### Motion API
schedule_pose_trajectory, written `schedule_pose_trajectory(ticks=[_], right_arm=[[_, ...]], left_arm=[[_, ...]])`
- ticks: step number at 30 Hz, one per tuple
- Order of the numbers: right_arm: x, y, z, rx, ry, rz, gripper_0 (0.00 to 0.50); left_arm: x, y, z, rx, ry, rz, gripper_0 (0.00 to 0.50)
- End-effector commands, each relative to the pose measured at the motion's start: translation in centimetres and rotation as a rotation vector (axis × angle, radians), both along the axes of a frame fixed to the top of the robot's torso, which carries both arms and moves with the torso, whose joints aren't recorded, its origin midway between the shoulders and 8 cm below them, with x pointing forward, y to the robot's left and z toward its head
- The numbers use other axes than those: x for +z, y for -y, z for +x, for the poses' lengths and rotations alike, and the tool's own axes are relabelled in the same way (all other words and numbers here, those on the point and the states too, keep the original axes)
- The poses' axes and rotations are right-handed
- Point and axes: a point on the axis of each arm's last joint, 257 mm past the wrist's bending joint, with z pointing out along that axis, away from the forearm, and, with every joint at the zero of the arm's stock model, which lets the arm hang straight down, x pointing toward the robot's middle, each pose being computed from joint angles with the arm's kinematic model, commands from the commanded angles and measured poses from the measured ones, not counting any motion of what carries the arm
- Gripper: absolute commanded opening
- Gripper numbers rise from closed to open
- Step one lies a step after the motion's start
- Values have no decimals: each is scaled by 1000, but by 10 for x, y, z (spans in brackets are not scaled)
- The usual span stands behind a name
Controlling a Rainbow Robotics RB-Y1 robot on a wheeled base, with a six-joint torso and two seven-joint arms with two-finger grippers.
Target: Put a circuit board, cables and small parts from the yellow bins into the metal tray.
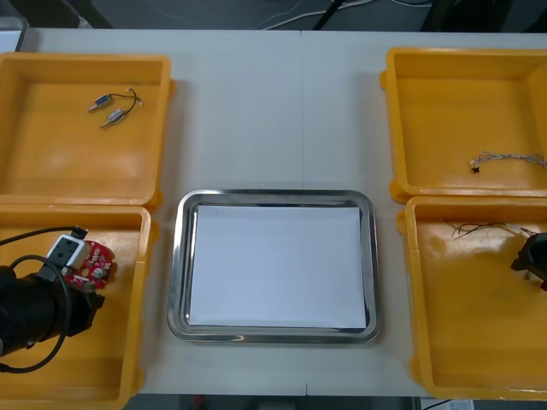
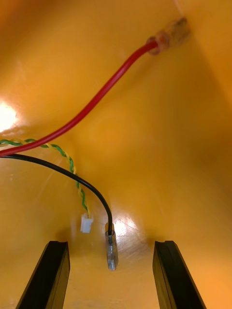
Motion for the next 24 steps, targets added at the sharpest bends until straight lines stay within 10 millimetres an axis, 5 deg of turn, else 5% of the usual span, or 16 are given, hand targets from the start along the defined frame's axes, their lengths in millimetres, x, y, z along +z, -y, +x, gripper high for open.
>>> schedule_pose_trajectory(ticks=[1, 12, 15, 17, 21, 22, 24], right_arm=[[-12, -4, -9, 22, -21, -11, 500], [-14, -3, -11, 16, -27, -17, 500], [-16, -2, -12, 15, -29, -18, 500], [-16, -2, -12, 15, -30, -19, 500], [-16, -1, -12, 13, -29, -20, 500], [-16, -2, -12, 15, -28, -20, 475], [-16, -1, -11, 20, -24, -24, 266]], left_arm=[[12, 13, 15, -75, 48, 29, 500], [9, 13, 27, -65, 61, 33, 500], [6, 12, 26, -65, 56, 35, 420], [6, 13, 26, -64, 56, 35, 316], [5, 13, 25, -64, 55, 39, 224], [5, 13, 25, -65, 54, 39, 221], [4, 12, 25, -65, 53, 42, 152]])
